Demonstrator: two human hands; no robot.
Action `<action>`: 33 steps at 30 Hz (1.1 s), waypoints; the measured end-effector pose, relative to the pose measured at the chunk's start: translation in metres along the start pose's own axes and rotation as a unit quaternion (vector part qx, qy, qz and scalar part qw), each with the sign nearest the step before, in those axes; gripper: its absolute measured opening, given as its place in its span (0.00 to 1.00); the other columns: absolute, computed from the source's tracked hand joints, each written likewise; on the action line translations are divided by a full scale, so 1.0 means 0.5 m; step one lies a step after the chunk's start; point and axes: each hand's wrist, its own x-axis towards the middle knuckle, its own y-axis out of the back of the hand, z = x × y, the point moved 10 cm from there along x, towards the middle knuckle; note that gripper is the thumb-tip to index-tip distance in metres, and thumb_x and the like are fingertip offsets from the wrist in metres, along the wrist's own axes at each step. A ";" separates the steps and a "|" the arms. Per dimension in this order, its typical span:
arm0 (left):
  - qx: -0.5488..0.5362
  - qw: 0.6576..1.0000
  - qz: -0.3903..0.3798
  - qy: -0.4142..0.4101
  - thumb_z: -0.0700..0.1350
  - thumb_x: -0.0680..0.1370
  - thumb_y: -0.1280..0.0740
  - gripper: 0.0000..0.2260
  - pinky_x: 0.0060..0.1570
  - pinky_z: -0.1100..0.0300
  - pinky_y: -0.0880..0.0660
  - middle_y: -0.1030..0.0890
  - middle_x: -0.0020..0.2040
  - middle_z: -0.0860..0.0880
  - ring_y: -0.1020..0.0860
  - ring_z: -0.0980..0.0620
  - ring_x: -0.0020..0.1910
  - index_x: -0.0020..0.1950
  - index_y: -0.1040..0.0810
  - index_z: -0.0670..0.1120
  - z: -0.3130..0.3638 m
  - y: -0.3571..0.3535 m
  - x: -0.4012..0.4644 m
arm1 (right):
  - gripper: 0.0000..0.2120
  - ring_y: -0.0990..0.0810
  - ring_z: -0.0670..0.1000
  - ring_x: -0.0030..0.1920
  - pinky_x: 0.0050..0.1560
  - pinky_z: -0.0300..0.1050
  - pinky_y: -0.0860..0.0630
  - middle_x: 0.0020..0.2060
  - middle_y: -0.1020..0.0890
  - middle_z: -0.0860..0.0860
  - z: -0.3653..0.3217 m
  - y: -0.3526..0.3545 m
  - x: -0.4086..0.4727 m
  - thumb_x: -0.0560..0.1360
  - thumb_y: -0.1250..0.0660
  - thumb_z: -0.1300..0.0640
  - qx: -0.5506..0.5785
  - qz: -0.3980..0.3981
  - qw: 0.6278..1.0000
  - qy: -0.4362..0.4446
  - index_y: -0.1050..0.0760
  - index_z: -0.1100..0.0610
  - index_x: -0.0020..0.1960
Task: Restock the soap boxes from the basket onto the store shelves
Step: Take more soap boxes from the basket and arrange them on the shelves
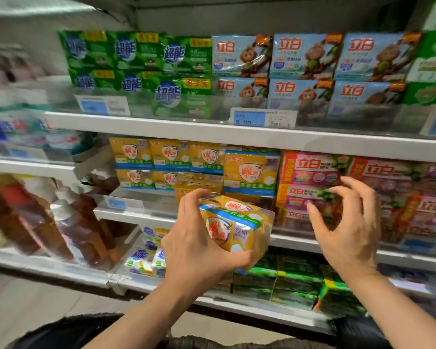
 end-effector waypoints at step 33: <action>0.096 0.989 -0.111 0.034 0.65 0.54 0.21 0.41 0.55 0.51 0.26 0.33 0.53 0.50 0.30 0.50 0.53 0.57 0.34 0.49 -0.134 0.028 0.266 | 0.09 0.25 0.54 0.55 0.56 0.48 0.27 0.50 0.21 0.56 -0.106 -0.175 -0.066 0.63 0.24 0.60 0.039 -0.165 0.978 0.120 0.21 0.60 0.40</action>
